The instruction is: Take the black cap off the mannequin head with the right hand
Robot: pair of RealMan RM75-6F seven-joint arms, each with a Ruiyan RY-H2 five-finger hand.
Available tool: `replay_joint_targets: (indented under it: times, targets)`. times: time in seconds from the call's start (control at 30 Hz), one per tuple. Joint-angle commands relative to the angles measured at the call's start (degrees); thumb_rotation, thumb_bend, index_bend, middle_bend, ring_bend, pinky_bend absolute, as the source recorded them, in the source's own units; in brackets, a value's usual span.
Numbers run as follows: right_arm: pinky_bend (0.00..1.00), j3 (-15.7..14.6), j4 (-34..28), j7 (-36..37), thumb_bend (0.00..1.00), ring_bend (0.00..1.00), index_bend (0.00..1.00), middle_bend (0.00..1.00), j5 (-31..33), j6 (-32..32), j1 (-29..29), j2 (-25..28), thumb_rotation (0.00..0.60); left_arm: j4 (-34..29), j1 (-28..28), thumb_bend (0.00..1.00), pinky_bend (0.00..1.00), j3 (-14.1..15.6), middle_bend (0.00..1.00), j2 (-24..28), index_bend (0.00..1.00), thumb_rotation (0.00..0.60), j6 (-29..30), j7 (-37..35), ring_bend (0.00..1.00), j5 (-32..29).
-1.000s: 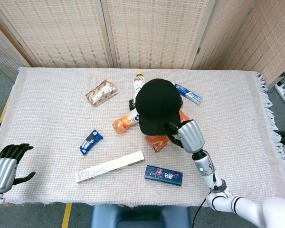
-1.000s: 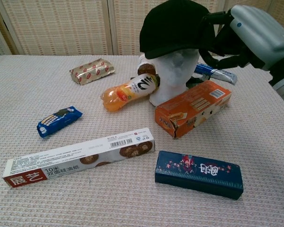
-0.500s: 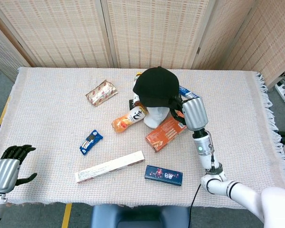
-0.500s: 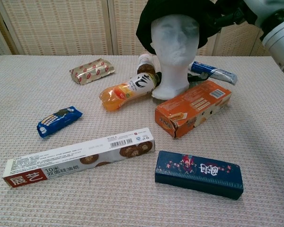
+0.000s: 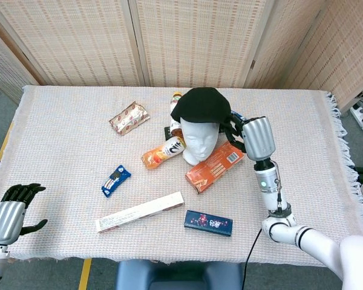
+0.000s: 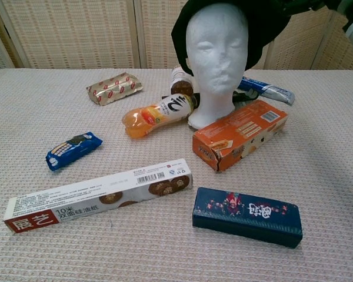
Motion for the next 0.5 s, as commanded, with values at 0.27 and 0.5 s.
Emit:
replay_joint_targets:
  times: [0.27, 0.5]
  targets:
    - [1.0, 0.7, 0.2, -0.7, 1.0, 1.0, 0.79, 1.0, 2.6, -0.1, -0.7, 3.4, 0.6, 0.0, -0.2, 0.07, 0.2, 0.0, 0.25, -0.1, 0.28, 0.6, -0.1, 0.0, 0.23, 0.2]
    - [1.0, 0.7, 3.4, -0.4, 1.0, 1.0, 0.79, 1.0, 4.6, -1.7, -1.0, 5.4, 0.6, -0.1, -0.3, 0.07, 0.2, 0.1, 0.25, -0.1, 0.28, 0.6, -0.4, 0.3, 0.23, 0.2]
